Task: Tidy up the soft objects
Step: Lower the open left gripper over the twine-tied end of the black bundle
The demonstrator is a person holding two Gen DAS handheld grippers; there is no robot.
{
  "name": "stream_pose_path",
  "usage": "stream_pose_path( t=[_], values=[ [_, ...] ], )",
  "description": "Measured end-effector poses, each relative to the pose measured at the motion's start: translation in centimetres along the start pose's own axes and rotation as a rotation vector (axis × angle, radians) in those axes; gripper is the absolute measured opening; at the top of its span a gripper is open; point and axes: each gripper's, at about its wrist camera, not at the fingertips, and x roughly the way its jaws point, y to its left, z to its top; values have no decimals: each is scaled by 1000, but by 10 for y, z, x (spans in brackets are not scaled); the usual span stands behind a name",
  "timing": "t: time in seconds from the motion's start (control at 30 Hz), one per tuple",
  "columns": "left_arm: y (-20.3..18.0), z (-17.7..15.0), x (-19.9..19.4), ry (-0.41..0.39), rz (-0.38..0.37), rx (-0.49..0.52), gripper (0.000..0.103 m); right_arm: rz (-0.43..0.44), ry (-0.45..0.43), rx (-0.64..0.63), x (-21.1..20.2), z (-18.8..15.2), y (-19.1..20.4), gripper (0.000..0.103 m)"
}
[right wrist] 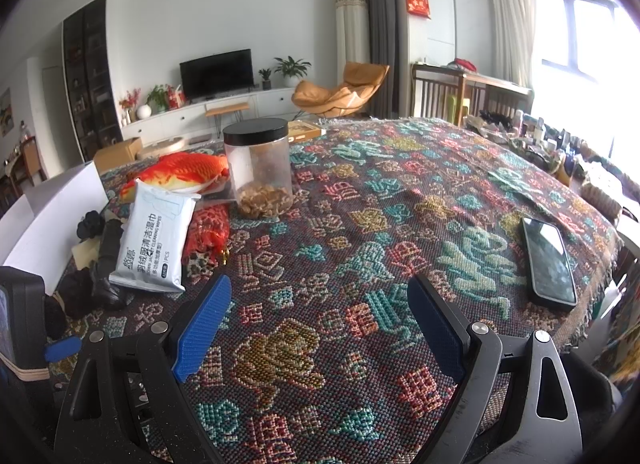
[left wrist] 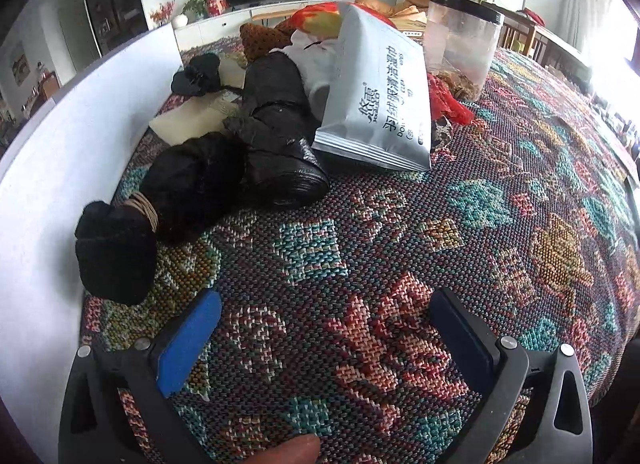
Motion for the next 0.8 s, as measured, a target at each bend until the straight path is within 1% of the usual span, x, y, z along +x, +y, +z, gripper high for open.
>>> stream_pose_path(
  t=[0.1,0.8],
  values=[
    [-3,0,0,-7,9,21,103,0,1,0,0,1,0,92],
    [-2,-1,1,-2,-1,9,103,-1,12,-2,2,-5,3,92]
  ],
)
